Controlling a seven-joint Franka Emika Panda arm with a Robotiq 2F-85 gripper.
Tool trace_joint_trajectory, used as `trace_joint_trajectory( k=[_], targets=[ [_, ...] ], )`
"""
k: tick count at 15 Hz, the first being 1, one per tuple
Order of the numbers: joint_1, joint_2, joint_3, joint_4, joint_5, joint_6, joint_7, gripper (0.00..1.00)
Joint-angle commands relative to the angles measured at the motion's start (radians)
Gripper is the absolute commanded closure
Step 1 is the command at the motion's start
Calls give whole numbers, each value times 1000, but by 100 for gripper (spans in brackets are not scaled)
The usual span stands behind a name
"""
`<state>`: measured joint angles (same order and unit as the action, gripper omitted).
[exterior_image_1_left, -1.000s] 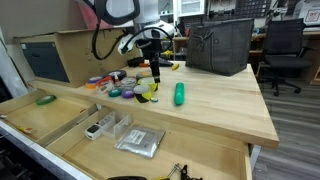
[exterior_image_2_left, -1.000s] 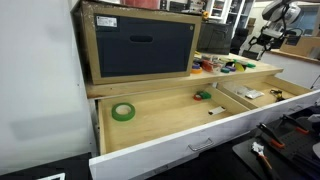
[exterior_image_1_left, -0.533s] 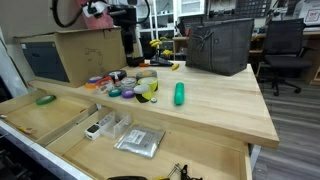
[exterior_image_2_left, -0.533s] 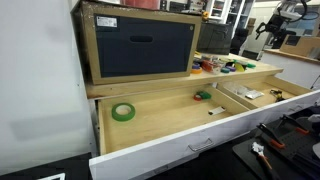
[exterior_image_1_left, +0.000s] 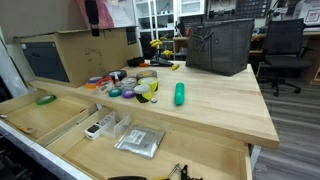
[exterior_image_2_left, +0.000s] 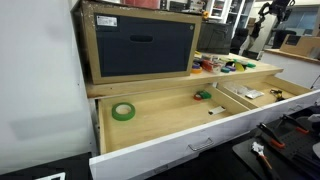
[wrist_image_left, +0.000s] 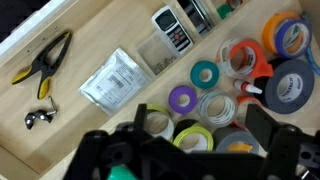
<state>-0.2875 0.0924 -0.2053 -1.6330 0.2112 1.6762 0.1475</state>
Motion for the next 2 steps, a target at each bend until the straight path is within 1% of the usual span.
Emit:
trace_joint_trajectory(
  k=[1,2],
  targets=[
    [20,-9,-11,0,1,-12,6,0],
    [25,-16,-9,-6,1,-13,13,0]
  ],
)
